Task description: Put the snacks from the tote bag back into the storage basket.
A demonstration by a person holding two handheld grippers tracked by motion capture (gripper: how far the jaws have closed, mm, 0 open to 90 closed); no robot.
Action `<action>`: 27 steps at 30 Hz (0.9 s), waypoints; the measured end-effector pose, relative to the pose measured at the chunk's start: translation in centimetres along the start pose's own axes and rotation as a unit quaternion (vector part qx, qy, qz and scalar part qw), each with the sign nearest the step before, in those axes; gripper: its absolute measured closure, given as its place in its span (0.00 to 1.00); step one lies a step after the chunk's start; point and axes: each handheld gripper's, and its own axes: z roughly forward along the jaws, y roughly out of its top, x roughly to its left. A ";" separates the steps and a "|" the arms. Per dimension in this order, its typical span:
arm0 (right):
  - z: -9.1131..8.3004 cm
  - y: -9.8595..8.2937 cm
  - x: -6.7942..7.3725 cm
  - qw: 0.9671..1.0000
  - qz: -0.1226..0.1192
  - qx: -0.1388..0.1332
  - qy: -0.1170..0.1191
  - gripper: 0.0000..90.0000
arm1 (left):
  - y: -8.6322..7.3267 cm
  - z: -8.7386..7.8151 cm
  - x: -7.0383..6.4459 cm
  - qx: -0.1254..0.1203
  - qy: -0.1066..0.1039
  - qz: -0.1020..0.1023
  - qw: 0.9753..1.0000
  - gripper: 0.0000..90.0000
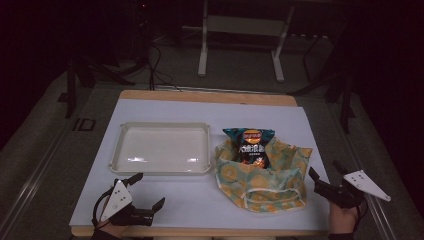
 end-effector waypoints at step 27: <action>-0.1 2.9 -0.9 0.986 -0.030 0.069 0.150 0.12 | 0.3 0.0 -0.5 -0.013 -0.014 0.002 1.000 0.00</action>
